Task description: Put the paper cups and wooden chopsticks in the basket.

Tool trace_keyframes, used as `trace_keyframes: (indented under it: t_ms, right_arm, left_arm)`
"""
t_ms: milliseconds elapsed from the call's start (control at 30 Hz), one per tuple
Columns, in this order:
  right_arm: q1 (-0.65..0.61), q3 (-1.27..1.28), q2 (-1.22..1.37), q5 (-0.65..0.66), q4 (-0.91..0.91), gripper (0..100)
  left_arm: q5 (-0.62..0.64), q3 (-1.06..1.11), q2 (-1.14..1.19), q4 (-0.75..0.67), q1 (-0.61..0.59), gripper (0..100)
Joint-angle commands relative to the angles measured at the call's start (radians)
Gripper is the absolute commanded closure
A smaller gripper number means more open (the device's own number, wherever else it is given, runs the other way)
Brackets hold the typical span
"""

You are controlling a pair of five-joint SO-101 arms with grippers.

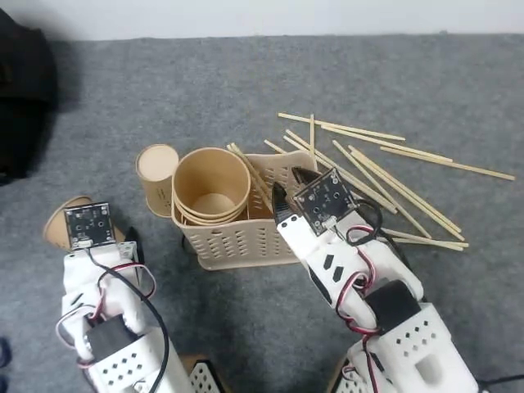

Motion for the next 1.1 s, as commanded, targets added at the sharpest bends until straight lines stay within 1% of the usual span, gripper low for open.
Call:
trace_keyframes:
  t_ms: [0, 200, 300, 367, 500, 700, 867, 1000, 1067]
  right_arm:
    - [0.111, -0.224, 0.022, 0.015, 0.128, 86.5]
    - [0.340, -0.520, 0.153, 0.015, 0.332, 86.5]
    - [0.429, -0.646, 0.246, 0.015, 0.404, 86.5]
    - [0.473, -0.726, 0.311, 0.043, 0.437, 86.5]
    - [0.535, -0.891, 0.449, 0.181, 0.481, 86.6]
    - [0.642, -1.091, 0.710, 0.497, 0.558, 86.9]
    - [0.711, -1.151, 0.897, 0.634, 0.561, 86.9]
    - [0.740, -1.166, 1.021, 0.770, 0.503, 86.9]
    - [0.754, -1.177, 1.079, 0.804, 0.469, 86.9]
  left_arm:
    - [0.003, -0.005, -0.015, -0.023, 0.003, 79]
    - [0.003, -0.005, -0.015, -0.023, 0.003, 79]
    - [0.003, -0.005, -0.015, -0.023, 0.003, 79]
    - [0.003, -0.005, -0.015, -0.023, 0.003, 79]
    - [0.003, -0.004, -0.015, -0.023, 0.002, 79]
    - [0.003, 0.001, -0.015, -0.023, 0.002, 79]
    - [0.003, 0.002, -0.015, -0.025, 0.003, 79]
    - [0.003, 0.002, -0.015, -0.025, 0.003, 79]
    - [0.003, 0.004, -0.015, -0.025, 0.003, 79]
